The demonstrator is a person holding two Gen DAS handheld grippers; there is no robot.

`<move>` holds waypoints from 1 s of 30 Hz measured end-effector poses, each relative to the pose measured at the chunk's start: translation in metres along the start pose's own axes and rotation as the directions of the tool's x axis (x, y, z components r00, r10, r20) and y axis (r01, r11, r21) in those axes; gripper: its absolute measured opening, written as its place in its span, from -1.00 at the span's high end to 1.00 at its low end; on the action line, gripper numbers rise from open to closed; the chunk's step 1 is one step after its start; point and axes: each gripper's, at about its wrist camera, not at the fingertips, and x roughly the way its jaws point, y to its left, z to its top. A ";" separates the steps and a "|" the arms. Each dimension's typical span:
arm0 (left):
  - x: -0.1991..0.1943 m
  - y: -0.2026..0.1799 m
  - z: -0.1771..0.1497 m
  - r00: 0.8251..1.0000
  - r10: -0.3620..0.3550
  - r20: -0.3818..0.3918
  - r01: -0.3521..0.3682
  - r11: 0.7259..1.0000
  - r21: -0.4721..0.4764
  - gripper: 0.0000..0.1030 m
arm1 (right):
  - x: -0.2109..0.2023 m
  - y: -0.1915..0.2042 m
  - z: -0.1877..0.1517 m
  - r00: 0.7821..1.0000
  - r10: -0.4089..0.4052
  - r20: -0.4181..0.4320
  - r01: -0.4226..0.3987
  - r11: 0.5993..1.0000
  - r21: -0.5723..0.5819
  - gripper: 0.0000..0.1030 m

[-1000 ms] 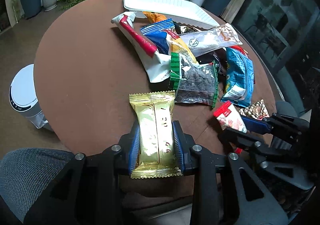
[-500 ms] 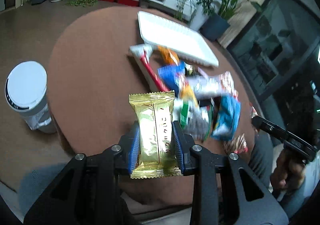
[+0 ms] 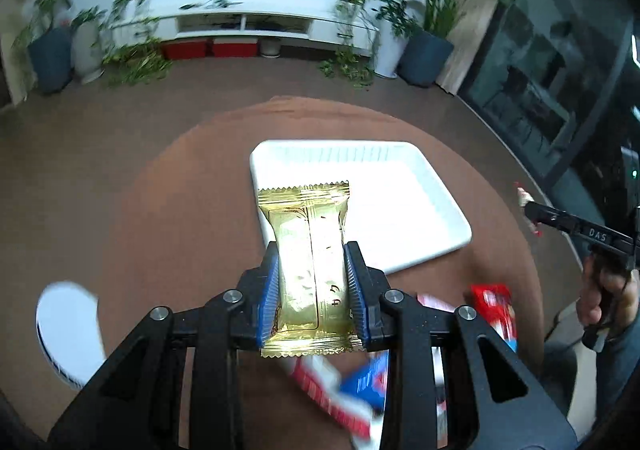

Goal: Organize snacks
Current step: 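Carry both packets to the white tray and open both tools to release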

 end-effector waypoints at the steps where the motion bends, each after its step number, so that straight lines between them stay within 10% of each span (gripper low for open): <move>1: 0.013 -0.005 0.012 1.000 -0.002 -0.017 0.003 1.000 0.019 0.44 | 0.008 0.003 0.008 1.000 0.002 -0.008 -0.002 1.000 -0.014 0.41; 14: 0.148 -0.034 0.027 0.974 0.095 -0.206 -0.071 0.990 0.123 0.44 | 0.118 0.022 0.029 0.979 -0.055 -0.196 0.025 0.988 -0.149 0.41; 30: 0.223 -0.050 -0.005 0.949 0.193 -0.250 -0.146 0.970 0.193 0.43 | 0.163 0.024 0.008 0.946 -0.181 -0.270 0.112 0.961 -0.254 0.32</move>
